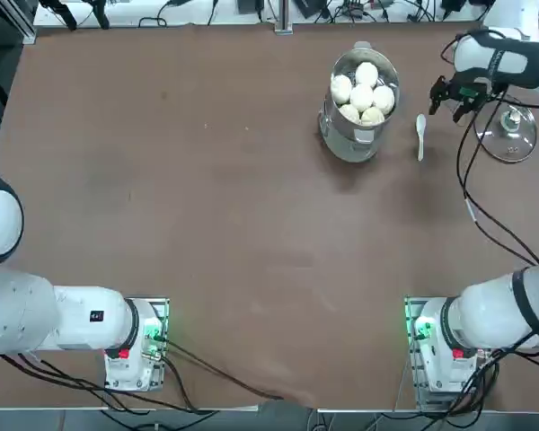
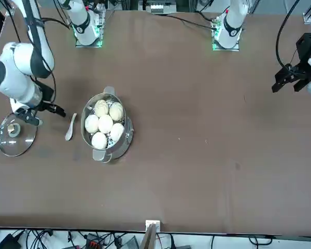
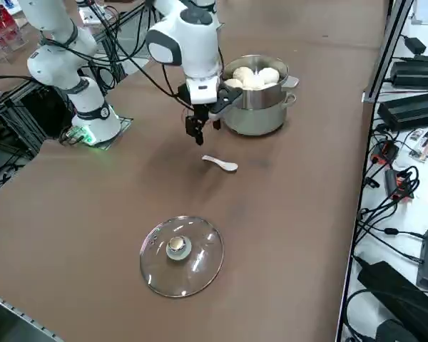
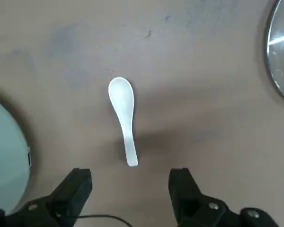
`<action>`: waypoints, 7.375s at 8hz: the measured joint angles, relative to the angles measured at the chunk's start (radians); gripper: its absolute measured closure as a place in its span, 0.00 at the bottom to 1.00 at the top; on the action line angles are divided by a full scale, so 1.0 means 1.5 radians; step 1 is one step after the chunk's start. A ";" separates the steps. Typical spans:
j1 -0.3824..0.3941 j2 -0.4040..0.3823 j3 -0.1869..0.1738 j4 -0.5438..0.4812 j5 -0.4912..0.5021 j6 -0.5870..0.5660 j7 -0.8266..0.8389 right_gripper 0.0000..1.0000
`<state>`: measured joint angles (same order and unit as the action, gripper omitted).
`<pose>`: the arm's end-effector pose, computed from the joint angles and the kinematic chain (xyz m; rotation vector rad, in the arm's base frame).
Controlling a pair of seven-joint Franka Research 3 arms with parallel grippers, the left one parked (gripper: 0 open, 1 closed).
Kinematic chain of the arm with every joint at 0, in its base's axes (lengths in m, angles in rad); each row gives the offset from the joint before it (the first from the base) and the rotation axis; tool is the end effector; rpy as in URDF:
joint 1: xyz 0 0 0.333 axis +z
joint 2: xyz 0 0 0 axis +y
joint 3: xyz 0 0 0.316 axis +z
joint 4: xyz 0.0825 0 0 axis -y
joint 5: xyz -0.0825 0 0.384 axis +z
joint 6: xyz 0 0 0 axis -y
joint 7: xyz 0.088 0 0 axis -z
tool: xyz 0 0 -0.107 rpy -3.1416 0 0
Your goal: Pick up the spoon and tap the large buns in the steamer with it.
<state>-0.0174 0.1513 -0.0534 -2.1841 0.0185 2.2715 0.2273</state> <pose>0.5431 -0.0379 0.3144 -3.1016 0.4848 0.1003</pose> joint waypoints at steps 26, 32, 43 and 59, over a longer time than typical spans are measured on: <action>0.016 0.164 0.000 -0.014 0.000 0.175 -0.032 0.47; 0.018 0.170 0.000 -0.011 0.000 0.176 -0.032 0.54; 0.021 0.170 0.000 -0.008 0.000 0.176 -0.032 0.82; 0.169 -0.025 0.048 0.246 0.018 -0.311 0.148 0.82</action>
<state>0.2357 0.1134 0.0179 -1.8151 0.0451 1.8047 0.4487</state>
